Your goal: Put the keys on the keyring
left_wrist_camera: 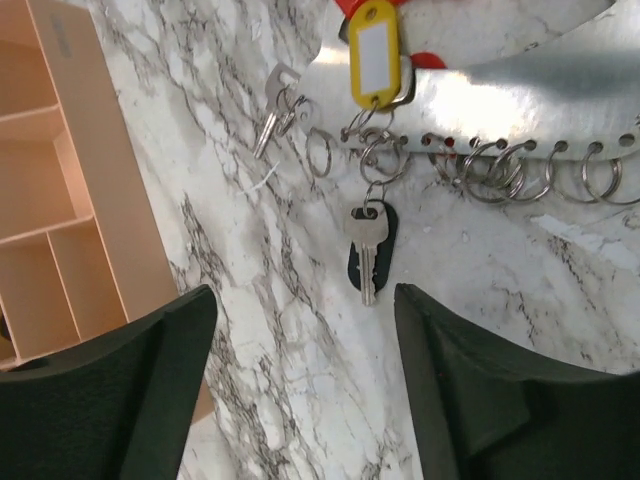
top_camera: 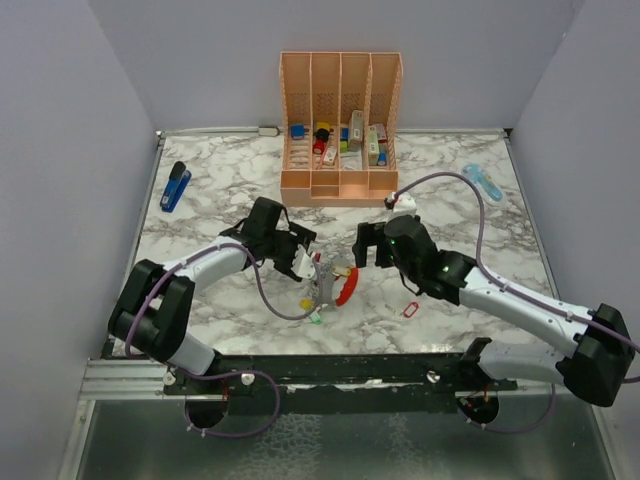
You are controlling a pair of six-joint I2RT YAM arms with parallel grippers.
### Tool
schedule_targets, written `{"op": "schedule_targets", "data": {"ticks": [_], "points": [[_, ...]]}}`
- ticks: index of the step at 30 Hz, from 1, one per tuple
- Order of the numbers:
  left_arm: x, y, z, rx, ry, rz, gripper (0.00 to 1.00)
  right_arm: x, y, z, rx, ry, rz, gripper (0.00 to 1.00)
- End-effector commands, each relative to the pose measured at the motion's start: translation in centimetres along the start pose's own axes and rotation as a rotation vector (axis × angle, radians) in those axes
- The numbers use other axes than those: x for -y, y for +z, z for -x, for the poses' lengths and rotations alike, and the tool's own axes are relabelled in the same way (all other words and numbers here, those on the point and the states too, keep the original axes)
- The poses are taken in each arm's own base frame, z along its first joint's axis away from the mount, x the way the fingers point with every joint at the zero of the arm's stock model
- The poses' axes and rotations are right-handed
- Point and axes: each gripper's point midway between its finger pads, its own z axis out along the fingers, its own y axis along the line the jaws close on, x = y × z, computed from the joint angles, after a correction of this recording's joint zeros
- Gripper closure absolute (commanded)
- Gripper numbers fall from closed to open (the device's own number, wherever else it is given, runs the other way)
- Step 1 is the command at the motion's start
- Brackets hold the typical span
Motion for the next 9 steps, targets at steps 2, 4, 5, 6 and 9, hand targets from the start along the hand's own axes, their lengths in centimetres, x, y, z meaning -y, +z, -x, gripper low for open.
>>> {"op": "schedule_targets", "data": {"ticks": [2, 4, 5, 6, 9], "points": [[-2.8, -1.8, -1.3, -0.037, -0.055, 0.069, 0.13, 3.3, 0.2, -0.5, -0.041, 0.0, -0.219, 0.01], [-4.0, -2.4, -1.5, -0.033, -0.103, 0.113, 0.06, 3.0, 0.3, -0.3, -0.037, 0.015, -0.206, 0.01], [-4.4, -2.6, -1.6, -0.028, -0.121, 0.13, 0.02, 2.7, 0.4, -0.3, -0.034, 0.017, -0.191, 0.01], [-4.6, -2.8, -1.8, -0.028, -0.132, 0.141, 0.01, 2.7, 0.4, -0.3, -0.027, 0.016, -0.186, 0.01], [-5.2, -3.2, -2.0, -0.025, -0.161, 0.168, 0.01, 2.8, 0.3, -0.4, -0.025, 0.016, -0.185, 0.01]]}}
